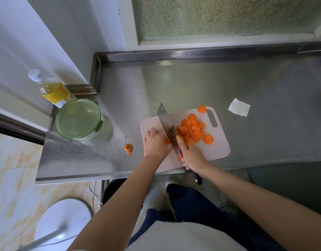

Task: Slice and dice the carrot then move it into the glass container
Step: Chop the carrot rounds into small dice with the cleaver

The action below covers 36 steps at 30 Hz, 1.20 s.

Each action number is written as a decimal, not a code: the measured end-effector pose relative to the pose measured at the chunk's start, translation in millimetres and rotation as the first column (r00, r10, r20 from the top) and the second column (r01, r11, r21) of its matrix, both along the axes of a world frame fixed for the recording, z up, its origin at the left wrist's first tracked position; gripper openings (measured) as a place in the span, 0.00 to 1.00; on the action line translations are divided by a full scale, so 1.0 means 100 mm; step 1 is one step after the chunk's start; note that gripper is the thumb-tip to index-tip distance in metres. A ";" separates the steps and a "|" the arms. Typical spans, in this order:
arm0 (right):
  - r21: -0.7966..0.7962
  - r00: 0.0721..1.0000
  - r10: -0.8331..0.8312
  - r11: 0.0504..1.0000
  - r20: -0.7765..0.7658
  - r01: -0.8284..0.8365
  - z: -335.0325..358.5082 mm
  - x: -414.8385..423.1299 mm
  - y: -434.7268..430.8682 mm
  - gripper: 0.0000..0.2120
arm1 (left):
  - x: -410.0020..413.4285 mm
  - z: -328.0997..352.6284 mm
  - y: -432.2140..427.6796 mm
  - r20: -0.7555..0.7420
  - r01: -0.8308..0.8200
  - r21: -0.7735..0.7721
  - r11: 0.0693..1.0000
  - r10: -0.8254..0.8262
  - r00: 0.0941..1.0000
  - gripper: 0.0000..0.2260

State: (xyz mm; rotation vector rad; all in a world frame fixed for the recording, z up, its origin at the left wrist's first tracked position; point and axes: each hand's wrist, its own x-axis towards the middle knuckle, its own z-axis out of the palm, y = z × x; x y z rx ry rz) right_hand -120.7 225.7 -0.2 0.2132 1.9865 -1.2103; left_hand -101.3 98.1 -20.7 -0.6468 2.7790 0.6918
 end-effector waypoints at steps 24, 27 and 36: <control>-0.003 1.000 -0.001 1.000 -0.019 0.001 0.00 0.03 0.00 0.27 | 0.04 0.05 0.10 -0.163 -0.106 0.224 0.969 0.144 0.976 0.06; 0.005 1.000 -0.009 1.000 -0.024 0.009 0.01 0.03 -0.01 0.28 | 0.03 0.10 -0.01 -0.246 -0.164 0.377 0.911 0.269 0.931 0.07; -0.018 0.999 -0.043 0.999 0.008 0.043 0.01 0.04 -0.01 0.27 | 0.10 0.02 -0.08 -0.047 0.100 -0.024 0.995 -0.101 0.994 0.24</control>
